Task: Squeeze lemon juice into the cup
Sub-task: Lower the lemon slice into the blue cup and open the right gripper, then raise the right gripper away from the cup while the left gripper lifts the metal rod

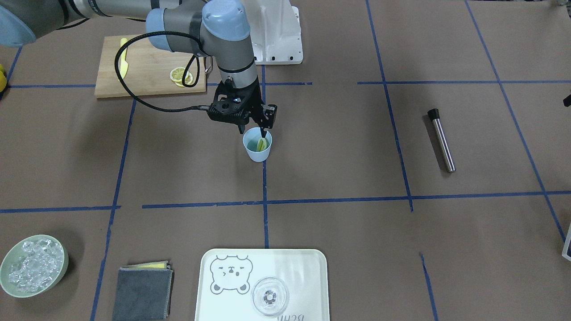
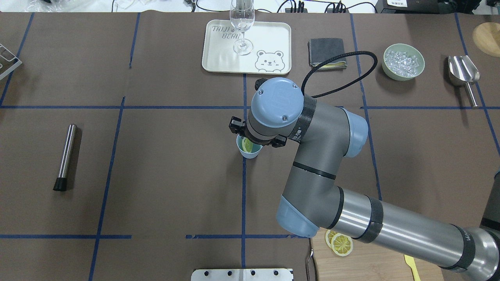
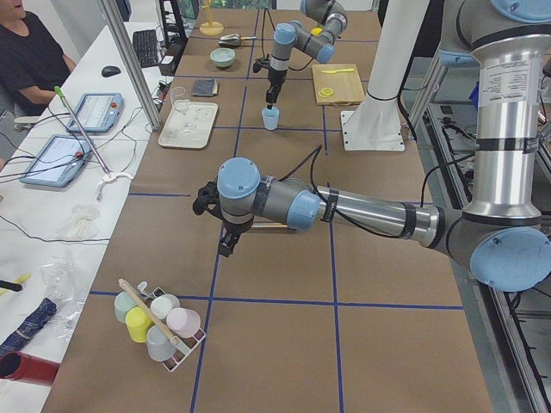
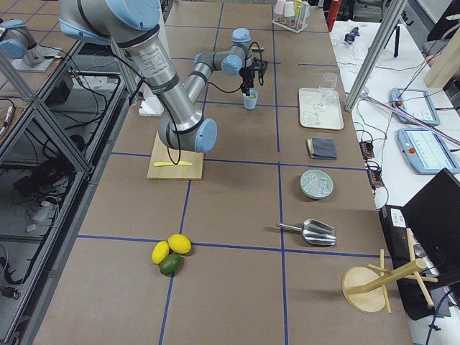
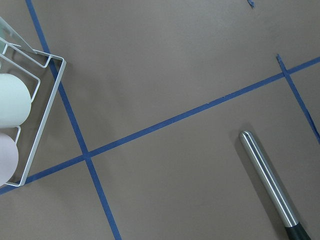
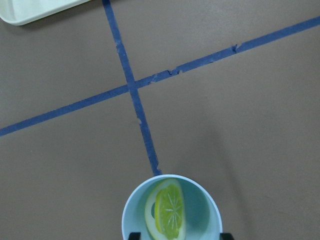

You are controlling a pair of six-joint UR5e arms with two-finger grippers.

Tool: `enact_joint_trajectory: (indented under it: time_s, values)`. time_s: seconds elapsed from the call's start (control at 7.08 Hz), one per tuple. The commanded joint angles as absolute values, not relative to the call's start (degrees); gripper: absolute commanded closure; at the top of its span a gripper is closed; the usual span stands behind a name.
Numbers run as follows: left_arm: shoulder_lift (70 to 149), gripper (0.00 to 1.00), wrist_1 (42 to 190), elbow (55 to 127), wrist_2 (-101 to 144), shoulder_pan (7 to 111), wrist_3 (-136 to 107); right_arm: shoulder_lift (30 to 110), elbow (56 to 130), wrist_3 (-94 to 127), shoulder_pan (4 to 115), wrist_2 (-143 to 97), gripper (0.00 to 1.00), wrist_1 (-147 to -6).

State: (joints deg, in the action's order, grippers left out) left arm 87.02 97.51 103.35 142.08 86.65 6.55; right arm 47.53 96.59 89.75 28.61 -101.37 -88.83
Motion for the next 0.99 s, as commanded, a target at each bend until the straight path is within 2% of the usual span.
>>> enact_joint_trajectory:
  time_s: [0.0,0.14,0.42,0.71,0.85]
  values:
    - [87.7,0.0,99.2,103.4,142.4,83.8,-5.1,52.3,103.1,89.0,31.6,-102.8,0.0,-89.4]
    - [87.8,0.0,103.1,102.9,141.9,79.1,-14.8,59.1,110.0,87.6,35.5,-107.8,0.0,-89.3]
    - [91.6,0.03,106.3,101.3,134.9,69.1,-30.5,70.5,118.0,78.0,41.4,-113.3,0.0,-89.2]
    - [94.9,0.03,106.4,97.8,128.7,61.5,-36.4,77.9,119.4,66.0,45.2,-114.0,0.0,-88.6]
    - [97.3,0.03,106.4,94.7,128.4,58.7,-38.0,78.0,119.0,65.1,45.4,-114.0,0.0,-88.6]
